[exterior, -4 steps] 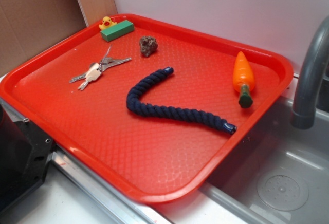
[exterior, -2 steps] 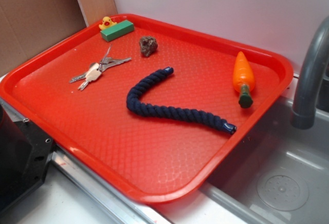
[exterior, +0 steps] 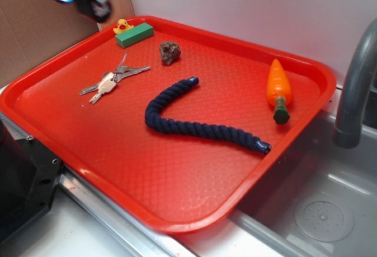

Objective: Grab the rock.

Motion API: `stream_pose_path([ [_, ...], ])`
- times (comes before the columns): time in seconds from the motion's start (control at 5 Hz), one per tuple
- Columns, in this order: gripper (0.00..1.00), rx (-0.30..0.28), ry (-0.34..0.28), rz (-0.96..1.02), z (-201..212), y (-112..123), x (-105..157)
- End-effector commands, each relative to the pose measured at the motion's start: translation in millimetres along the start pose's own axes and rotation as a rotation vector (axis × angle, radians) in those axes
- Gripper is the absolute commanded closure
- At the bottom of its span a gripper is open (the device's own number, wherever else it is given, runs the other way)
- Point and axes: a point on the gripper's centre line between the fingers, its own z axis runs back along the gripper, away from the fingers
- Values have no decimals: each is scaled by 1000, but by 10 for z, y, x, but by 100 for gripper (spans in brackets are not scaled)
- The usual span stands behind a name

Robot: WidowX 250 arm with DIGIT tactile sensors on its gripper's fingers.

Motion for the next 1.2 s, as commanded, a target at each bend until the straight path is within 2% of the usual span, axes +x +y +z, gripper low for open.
stream_pose_path([
  [0.0, 0, 35, -158, -89, -401, 141, 702],
  [0.2, 0, 2, -161, -163, -679, 49, 929],
  [0.4, 0, 45, -127, -162, -864, 62, 1035],
  [0.6, 0, 32, -88, -166, -1029, 209, 1153],
  [0.8, 0, 6, -57, -198, -1163, 174, 1194],
  [1.0, 100, -3, -66, -189, -1105, 143, 1168],
])
